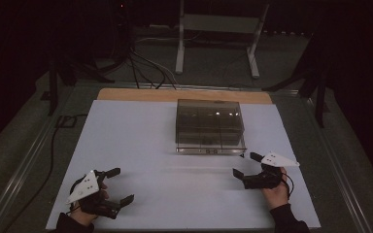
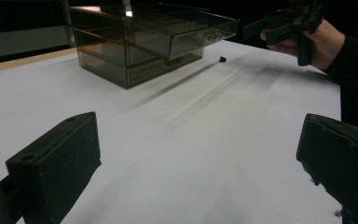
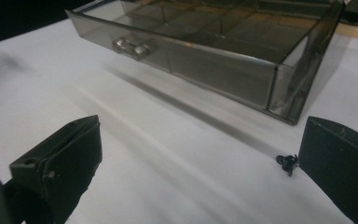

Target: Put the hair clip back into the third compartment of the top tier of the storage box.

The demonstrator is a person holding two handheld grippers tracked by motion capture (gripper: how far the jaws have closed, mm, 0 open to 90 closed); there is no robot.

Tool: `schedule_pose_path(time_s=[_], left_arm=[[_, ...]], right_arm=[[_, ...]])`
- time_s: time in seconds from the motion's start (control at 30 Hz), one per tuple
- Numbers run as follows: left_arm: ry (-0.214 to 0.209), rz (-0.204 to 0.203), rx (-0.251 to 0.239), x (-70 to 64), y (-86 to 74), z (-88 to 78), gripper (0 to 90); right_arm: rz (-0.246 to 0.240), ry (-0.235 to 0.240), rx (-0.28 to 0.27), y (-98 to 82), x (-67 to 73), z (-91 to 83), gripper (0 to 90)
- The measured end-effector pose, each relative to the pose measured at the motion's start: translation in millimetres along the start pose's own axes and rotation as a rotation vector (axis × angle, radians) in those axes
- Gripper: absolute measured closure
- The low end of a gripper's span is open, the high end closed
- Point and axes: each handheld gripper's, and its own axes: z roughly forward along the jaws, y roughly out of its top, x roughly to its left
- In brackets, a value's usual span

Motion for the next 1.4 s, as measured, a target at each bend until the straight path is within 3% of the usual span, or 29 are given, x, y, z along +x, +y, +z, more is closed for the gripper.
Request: schedule_pose_path(time_s=[0.6,0.63,0.83,0.9,1.03,1.07,1.2,1.27,1.4], left_arm=[[-0.001,0.000,-0.001,-0.1,0.3,-1.3,0.6],[-0.001,0.000,-0.001,-0.1,0.3,-1.3,0.6],[-0.001,-0.001,-0.001,-0.2,0.3,-1.6,0.6],[-0.003,-0.003,-0.004,0.1,0.6,-1.5,0.6],[-0.001,-0.002,-0.002,-0.1,0.5,-1.9,0.6],[-0.002,-0.004,-0.004,0.2,0.6,-1.7,0.6],[-0.001,-0.004,-0.003,0.0,0.4,-1.9,0.6],[-0.004,-0.003,-0.002,0.0,0.6,-1.6,0.6],[-0.004,-0.004,0.000,-0.3,0.4,-2.0,0.6]], right_arm=[[0.030,-0.068,0.101,2.9,-13.1,19.5,0.0],[0.036,-0.073,0.107,3.4,-14.6,20.7,3.7],[0.037,-0.117,0.115,4.7,-18.6,22.1,4.0],[0.009,-0.141,0.122,4.0,-21.4,23.6,3.5],[0.006,-0.146,0.131,3.5,-24.1,25.1,3.6],[0.008,-0.154,0.163,4.3,-24.5,26.3,5.2],[0.012,-0.148,0.166,5.1,-24.5,27.3,6.4],[-0.001,-0.170,0.185,6.1,-23.5,33.0,6.6],[0.018,-0.187,0.212,4.2,-24.5,38.4,14.5]])
